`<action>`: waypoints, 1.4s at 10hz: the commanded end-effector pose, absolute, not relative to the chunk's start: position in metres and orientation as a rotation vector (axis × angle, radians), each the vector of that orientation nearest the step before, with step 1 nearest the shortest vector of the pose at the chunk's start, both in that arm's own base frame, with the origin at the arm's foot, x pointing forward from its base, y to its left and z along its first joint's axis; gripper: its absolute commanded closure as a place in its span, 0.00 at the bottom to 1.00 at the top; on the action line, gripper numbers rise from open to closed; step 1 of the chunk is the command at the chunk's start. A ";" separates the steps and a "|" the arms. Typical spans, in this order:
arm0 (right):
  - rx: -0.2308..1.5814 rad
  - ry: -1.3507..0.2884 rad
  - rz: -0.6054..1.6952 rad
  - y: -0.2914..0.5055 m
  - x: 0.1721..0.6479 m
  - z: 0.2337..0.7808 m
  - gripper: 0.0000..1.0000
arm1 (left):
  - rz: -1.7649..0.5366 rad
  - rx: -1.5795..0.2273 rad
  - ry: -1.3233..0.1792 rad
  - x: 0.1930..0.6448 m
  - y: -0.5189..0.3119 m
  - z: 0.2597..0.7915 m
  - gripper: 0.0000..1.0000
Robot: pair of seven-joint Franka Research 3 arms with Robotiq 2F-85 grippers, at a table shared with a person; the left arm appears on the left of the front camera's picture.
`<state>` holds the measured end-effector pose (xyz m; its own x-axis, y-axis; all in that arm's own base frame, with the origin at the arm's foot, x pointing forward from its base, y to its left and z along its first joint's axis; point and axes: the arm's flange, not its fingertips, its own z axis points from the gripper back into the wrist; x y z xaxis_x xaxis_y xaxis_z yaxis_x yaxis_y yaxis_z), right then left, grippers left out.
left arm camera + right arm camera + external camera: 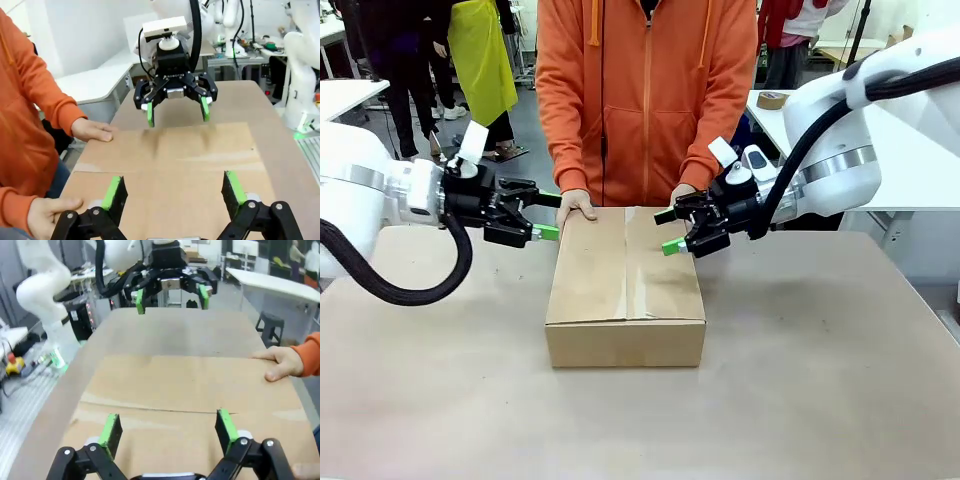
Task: Pack the gift set into the box.
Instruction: Press and hold the closed box until the human finishes sealing it.
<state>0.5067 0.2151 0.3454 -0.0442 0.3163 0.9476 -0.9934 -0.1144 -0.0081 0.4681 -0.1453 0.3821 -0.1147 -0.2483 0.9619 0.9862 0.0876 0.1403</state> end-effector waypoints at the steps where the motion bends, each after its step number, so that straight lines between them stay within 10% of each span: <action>1: 0.948 -0.946 1.495 0.221 0.519 0.317 0.00 | -1.367 -0.778 -1.251 0.476 -0.157 0.360 0.00; 14: 0.957 -0.880 1.346 0.209 0.525 0.301 0.00 | -1.416 -0.760 -1.094 0.504 -0.182 0.312 0.00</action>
